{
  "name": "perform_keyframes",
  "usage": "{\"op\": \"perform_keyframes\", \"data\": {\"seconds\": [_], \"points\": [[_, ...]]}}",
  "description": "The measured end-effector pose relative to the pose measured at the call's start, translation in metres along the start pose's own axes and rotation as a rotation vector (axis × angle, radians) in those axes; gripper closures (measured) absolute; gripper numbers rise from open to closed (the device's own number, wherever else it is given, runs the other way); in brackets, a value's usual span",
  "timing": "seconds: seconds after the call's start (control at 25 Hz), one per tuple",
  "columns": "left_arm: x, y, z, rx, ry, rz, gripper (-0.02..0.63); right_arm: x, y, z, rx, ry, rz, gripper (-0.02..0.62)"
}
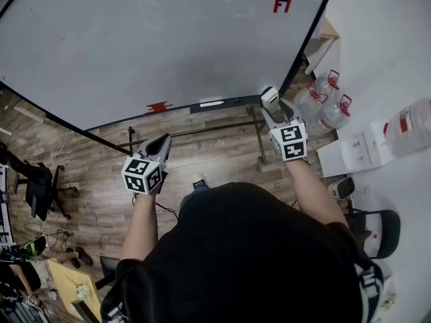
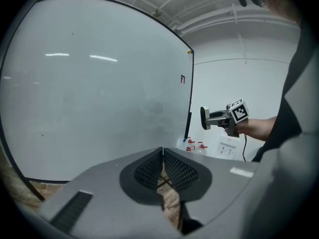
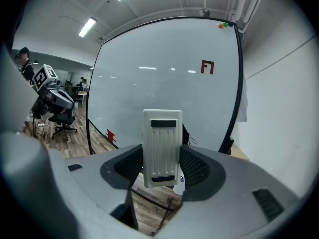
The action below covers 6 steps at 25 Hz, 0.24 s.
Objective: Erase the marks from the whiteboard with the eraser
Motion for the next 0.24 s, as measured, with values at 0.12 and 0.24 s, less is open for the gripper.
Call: {"op": "perform_keyframes", "data": {"seconds": [0.12, 0.24], "points": [[0.0006, -0.0002, -0.0004, -0.002, 0.001, 0.0, 0.586, -0.0002, 0.001, -0.0004, -0.002, -0.001, -0.003, 0.367], [0.0018, -0.0002, -0.0001, -0.005, 0.003, 0.002, 0.585, 0.0002, 0.001, -0.0007, -0.003, -0.004, -0.006, 0.367]]}}
Point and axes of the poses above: the fingertips, and each gripper's own axes: y backward along the fingers, z to its left, x out of its underside, the point moved 7 cm from there along y, backward along the fingers, and after that the axes turned 4 degrees about -z, right-handed, at the moved point
